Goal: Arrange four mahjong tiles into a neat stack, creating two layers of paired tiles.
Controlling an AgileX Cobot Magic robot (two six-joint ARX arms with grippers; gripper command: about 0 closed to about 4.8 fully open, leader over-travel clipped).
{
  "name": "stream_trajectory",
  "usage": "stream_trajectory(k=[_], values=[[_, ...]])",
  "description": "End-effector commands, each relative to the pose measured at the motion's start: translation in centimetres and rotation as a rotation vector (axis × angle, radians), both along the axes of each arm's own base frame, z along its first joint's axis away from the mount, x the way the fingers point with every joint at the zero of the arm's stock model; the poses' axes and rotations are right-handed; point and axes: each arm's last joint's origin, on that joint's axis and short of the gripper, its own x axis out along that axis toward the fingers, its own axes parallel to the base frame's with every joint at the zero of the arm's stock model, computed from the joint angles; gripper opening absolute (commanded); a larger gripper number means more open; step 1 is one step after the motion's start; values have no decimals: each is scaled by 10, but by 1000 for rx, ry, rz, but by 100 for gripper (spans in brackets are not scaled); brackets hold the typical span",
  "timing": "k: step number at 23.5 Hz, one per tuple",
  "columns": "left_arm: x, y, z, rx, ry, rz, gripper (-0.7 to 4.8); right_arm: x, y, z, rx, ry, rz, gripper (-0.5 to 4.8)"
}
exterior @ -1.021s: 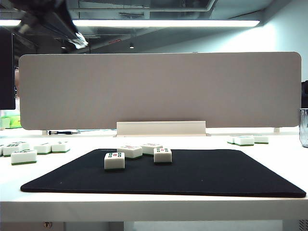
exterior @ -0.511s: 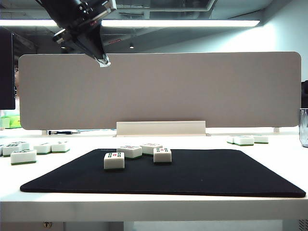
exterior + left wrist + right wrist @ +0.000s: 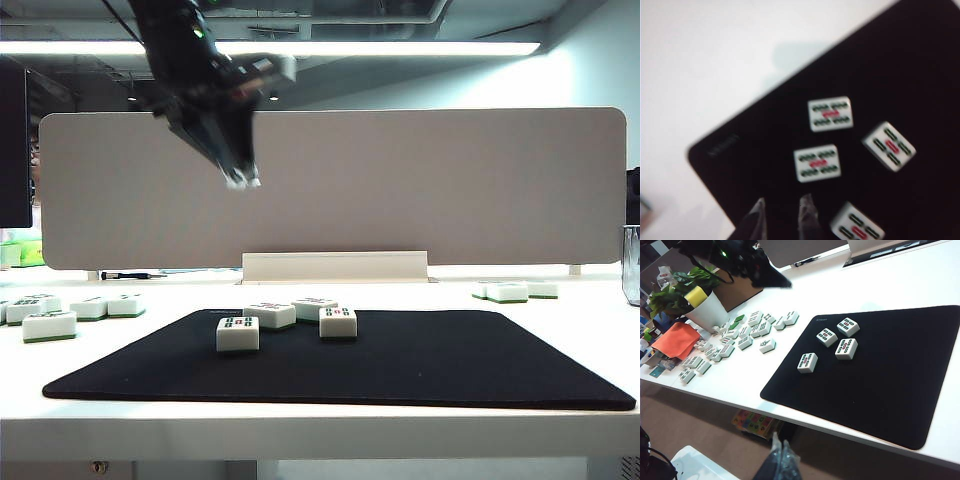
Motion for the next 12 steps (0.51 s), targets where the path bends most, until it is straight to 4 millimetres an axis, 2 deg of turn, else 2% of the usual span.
stream_trajectory(k=[1, 4, 8, 10, 11, 12], values=[[-8, -14, -22, 123, 126, -18, 89, -2, 0, 1, -4, -25, -1, -2], [-14, -16, -42, 225, 270, -24, 89, -2, 0, 1, -3, -24, -1, -1], [-13, -17, -50, 205, 336, 76, 90, -2, 0, 1, -3, -23, -1, -1], [-13, -18, -50, 142, 390, 188, 151, -2, 0, 1, -3, -24, -1, -1], [-13, -19, -50, 93, 427, 250, 239, -2, 0, 1, -4, -24, -1, -1], [-13, -20, -50, 75, 443, 279, 278, -2, 0, 1, -4, -24, -2, -1]])
